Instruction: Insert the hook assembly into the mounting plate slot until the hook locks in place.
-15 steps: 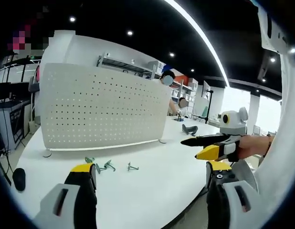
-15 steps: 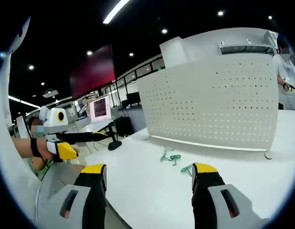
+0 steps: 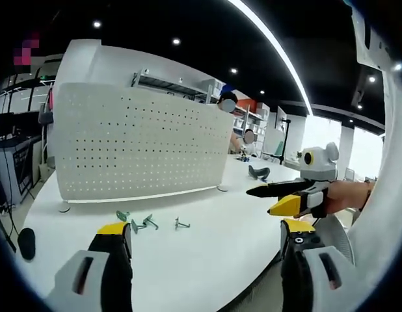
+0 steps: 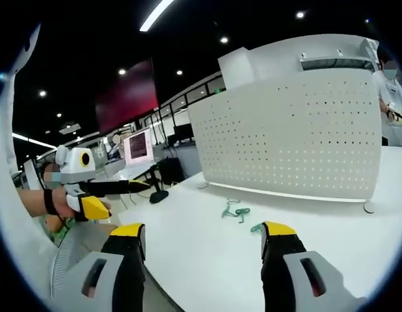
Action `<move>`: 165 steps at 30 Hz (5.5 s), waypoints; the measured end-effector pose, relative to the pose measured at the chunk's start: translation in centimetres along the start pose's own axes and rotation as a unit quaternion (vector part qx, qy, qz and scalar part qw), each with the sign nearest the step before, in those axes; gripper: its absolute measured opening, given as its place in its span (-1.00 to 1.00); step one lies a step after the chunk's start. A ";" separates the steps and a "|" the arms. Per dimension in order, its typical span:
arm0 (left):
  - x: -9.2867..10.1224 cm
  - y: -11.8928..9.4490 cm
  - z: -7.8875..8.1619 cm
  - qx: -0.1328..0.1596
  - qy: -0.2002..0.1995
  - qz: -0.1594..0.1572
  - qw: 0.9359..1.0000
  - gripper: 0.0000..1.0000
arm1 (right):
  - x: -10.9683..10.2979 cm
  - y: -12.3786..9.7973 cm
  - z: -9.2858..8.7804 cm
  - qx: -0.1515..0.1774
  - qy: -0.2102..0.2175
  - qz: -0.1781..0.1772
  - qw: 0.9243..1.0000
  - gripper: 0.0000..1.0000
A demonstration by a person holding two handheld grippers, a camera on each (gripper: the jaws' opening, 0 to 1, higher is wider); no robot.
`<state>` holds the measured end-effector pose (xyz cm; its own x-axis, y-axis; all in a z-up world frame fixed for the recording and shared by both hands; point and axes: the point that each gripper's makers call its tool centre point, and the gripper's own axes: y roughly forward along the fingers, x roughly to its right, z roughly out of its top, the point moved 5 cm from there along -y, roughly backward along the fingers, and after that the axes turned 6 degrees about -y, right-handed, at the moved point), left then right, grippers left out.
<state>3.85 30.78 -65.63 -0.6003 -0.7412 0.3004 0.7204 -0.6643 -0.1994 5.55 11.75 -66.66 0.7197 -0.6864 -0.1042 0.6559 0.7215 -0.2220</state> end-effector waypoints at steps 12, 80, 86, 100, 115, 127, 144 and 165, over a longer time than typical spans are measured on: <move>0.2 0.2 -0.4 -0.004 -0.005 -0.002 1.000 0.93 | 0.1 0.1 -0.5 -0.014 -0.002 0.000 1.000 0.43; -1.6 6.2 -2.0 -0.043 -0.042 -0.059 0.996 0.69 | 0.8 1.6 -3.5 -0.095 -0.017 -0.019 0.995 0.26; -2.0 6.9 -1.9 -0.045 -0.049 -0.052 0.996 0.61 | 0.8 1.5 -3.4 -0.098 -0.019 -0.020 0.995 0.27; -2.7 8.4 -3.0 -0.080 -0.035 -0.051 0.995 0.40 | 0.7 1.2 -3.7 -0.101 -0.006 -0.023 0.995 0.28; -2.8 10.2 -4.0 -0.103 -0.025 -0.045 0.993 0.32 | 0.7 0.5 -4.3 -0.102 0.009 -0.037 0.994 0.28; -3.4 11.9 -4.2 -0.120 -0.025 -0.046 0.991 0.20 | 0.8 0.2 -4.6 -0.106 0.016 -0.047 0.993 0.27; -4.7 14.4 -6.1 -0.152 -0.053 -0.034 0.986 0.07 | 1.1 -0.5 -5.2 -0.116 0.026 -0.068 0.991 0.25; -5.5 17.3 -6.9 -0.156 -0.055 -0.022 0.986 -0.05 | 1.2 -0.4 -4.7 -0.113 0.036 -0.064 0.991 0.24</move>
<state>17.23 22.69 -77.16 -0.5749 -0.7078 0.4105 0.5430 -0.7054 -0.4556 5.13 10.21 -71.26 0.6108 -0.7815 -0.1277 0.6669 0.5946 -0.4491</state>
